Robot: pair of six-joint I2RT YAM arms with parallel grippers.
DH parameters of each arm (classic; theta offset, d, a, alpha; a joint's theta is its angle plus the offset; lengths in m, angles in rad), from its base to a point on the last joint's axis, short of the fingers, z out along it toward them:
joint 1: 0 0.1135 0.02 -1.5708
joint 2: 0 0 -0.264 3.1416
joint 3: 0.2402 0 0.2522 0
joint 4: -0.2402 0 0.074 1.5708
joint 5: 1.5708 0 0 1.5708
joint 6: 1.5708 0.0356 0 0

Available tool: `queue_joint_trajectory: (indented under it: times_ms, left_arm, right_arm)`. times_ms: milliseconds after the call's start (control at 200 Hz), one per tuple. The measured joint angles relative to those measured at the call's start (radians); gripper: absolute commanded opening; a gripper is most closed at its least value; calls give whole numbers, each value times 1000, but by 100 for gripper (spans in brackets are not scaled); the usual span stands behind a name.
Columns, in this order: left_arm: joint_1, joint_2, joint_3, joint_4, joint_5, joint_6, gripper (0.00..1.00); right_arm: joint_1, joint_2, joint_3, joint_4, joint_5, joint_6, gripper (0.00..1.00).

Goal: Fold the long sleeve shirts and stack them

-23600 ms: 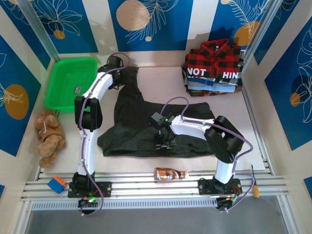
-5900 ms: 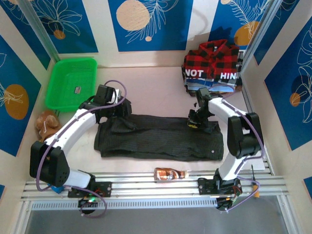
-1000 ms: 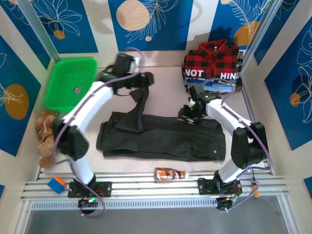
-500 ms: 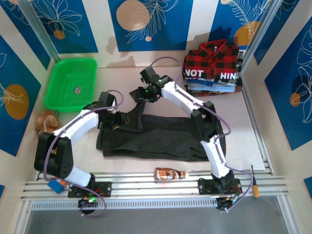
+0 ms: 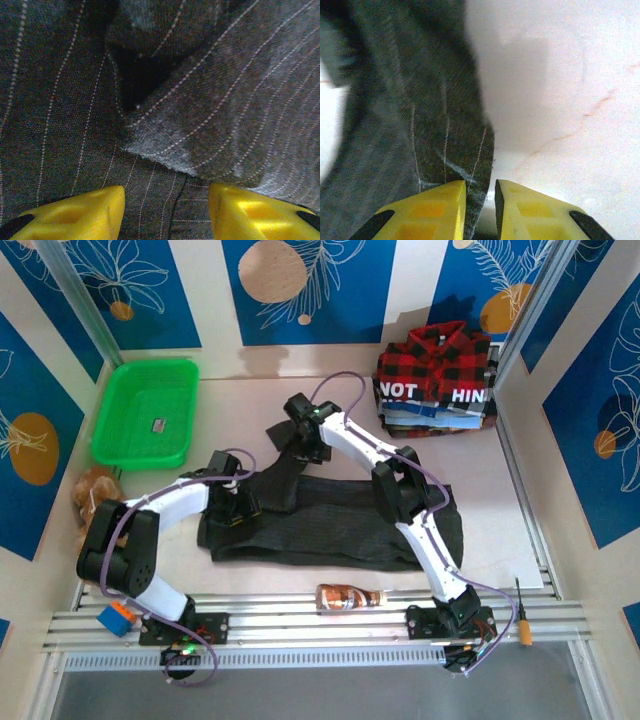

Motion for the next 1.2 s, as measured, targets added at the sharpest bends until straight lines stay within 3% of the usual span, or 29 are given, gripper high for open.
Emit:
queue_joint_trajectory:
  times_ms: [230,390,490,635,745,880,1200]
  left_arm:
    - [5,-8,-10,10,-6,-15,51]
    - [7,-90,-55,2,-4,-35,56]
    - [7,-195,-55,-37,0,-55,67]
    - [9,-272,74,-63,35,-76,74]
    - [10,-182,227,-38,76,-87,75]
    - [18,14,380,-21,98,-100,75]
    - [40,491,726,-39,74,-111,73]
  right_arm:
    - [-47,-36,-113,35,2,19,21]
    - [-62,-102,-227,93,-28,13,33]
    - [-66,-159,-315,121,-52,1,42]
    - [-68,-288,-425,168,-83,-34,50]
    - [-66,-419,-481,214,-115,-85,56]
    - [-51,-592,-574,288,-119,-171,77]
    - [48,-919,-784,369,-95,-335,80]
